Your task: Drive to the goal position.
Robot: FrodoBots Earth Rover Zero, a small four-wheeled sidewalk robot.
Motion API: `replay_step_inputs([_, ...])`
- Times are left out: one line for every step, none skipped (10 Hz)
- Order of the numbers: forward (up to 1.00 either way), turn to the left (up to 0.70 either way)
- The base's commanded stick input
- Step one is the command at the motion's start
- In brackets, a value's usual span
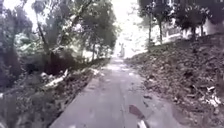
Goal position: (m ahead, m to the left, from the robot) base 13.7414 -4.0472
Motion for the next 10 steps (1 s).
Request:
replay_step_inputs([0.5,0.17])
replay_step_inputs([0.5,0.16])
replay_step_inputs([0.5,0.15])
replay_step_inputs([0.5,0.15])
replay_step_inputs([0.5,0.14])
replay_step_inputs([0.5,0.13])
replay_step_inputs([0.44,0.06])
replay_step_inputs([0.0,0.0])
replay_step_inputs([0.0,0.0])
replay_step_inputs([0.0,0.0])
